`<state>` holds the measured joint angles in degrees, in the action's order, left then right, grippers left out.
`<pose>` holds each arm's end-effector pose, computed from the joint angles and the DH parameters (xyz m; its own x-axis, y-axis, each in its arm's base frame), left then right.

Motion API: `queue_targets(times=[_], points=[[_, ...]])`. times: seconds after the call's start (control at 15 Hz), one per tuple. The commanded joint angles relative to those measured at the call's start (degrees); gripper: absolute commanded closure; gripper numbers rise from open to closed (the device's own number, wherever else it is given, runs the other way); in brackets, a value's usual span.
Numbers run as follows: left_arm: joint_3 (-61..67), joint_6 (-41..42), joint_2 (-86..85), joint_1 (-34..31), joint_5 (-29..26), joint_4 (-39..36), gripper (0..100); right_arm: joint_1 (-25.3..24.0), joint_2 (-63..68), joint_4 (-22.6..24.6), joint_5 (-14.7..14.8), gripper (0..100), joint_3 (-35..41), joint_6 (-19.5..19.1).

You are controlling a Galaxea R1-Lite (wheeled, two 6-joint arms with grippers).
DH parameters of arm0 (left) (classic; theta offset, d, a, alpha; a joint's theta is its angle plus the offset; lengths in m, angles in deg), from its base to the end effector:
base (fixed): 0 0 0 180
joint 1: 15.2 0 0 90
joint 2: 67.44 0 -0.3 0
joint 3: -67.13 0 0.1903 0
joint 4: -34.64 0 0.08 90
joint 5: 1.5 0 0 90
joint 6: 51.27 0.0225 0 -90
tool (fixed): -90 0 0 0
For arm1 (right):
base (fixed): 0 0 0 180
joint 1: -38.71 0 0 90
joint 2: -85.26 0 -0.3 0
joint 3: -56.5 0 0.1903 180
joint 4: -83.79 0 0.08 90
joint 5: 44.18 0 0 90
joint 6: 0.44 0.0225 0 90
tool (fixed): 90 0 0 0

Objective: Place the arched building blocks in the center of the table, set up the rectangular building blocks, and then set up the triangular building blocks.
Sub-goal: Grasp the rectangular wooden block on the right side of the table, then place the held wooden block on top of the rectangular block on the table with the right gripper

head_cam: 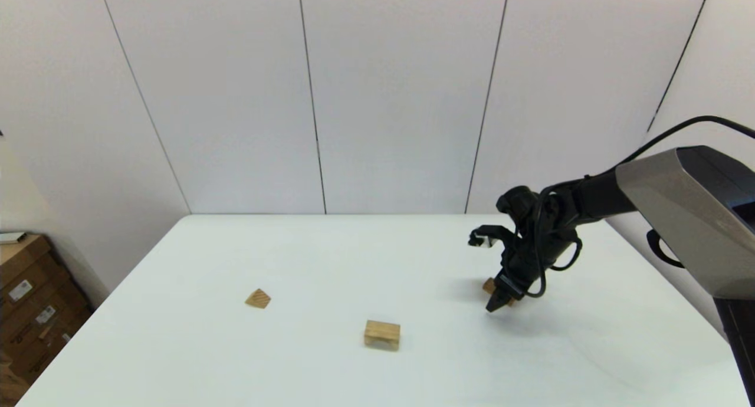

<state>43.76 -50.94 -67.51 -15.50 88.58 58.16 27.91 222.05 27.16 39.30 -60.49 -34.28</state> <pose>-0.0229 -0.0001 0.0752 1.0000 0.0066 -0.0014 -0.0066 1.0000 0.0058 0.4138 0.0815 0.0414 0.2077 0.1552 -0.9658 -0.7081 0.7050 -0.0390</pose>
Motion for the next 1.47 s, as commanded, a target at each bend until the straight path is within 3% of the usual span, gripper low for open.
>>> queue_targets(times=[0.07, 0.2, 0.27, 1.13, 1.47], points=[[0.0, 0.0, 0.1, 0.0, 0.0, 0.0, 0, -0.1, 0.4, 0.0, -0.1, 0, -0.1, -0.1], [0.0, 0.0, 0.1, 0.0, 0.0, 0.0, 0, -0.2, 0.4, 0.0, -0.1, 0, -0.2, -0.1], [0.0, -0.1, 0.1, 0.0, 0.0, 0.0, 0, -0.1, 0.5, 0.0, -0.1, 100, -0.2, -0.1], [0.0, 0.0, 0.1, 0.0, 0.0, 0.0, 0, -0.1, 0.3, 0.1, 0.0, 100, -0.4, 0.3], [0.0, 0.0, 0.1, 0.0, 0.0, 0.0, 0, -1.4, -9.8, -0.9, -0.8, 100, 0.4, 0.4]])
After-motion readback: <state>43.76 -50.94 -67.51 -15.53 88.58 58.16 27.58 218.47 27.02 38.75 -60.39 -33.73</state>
